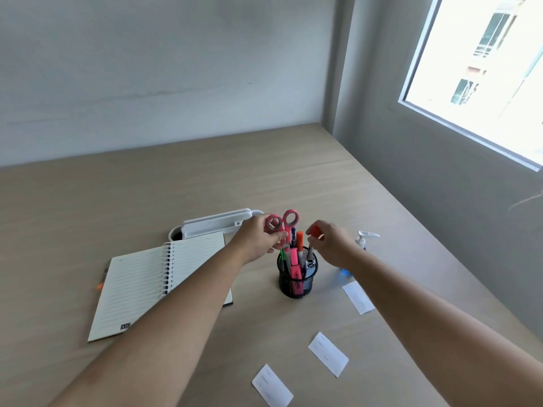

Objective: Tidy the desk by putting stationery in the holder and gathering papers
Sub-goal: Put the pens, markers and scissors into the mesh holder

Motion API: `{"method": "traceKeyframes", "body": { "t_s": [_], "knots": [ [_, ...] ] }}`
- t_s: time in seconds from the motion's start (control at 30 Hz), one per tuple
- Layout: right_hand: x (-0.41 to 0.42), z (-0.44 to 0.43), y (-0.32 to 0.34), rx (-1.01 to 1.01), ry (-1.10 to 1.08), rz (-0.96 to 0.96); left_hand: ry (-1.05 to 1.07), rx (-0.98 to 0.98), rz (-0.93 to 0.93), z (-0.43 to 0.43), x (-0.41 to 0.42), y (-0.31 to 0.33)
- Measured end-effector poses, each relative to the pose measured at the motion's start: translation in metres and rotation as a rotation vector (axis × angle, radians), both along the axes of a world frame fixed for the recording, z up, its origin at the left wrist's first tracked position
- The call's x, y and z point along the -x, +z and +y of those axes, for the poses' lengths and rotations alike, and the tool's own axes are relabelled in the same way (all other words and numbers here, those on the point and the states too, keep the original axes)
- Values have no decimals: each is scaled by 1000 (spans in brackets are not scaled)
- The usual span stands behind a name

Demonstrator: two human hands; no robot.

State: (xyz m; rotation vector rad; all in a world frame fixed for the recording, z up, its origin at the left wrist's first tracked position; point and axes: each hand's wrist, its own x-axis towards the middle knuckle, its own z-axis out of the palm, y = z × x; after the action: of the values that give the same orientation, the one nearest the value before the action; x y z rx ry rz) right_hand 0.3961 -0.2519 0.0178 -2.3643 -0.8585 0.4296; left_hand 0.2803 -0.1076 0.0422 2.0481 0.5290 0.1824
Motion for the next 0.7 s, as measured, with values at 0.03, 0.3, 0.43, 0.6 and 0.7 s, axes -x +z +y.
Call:
{"method": "traceKeyframes", "body": {
  "t_s": [0.03, 0.3, 0.43, 0.6, 0.7],
  "knots": [
    [0, 1, -4, 15, 22, -2, -4, 4, 4, 1, -1, -2],
    [-2, 4, -37, 118, 83, -65, -16, 116, 54, 5, -1, -21],
    [1, 1, -41, 116, 60, -10, 30, 187, 77, 6, 0, -36],
    [3, -9, -49, 94, -15, 131, 111, 169, 123, 7, 2, -56],
    [4, -12, -50, 86, -34, 136, 149, 182, 125, 3, 1, -61]
  ]
}}
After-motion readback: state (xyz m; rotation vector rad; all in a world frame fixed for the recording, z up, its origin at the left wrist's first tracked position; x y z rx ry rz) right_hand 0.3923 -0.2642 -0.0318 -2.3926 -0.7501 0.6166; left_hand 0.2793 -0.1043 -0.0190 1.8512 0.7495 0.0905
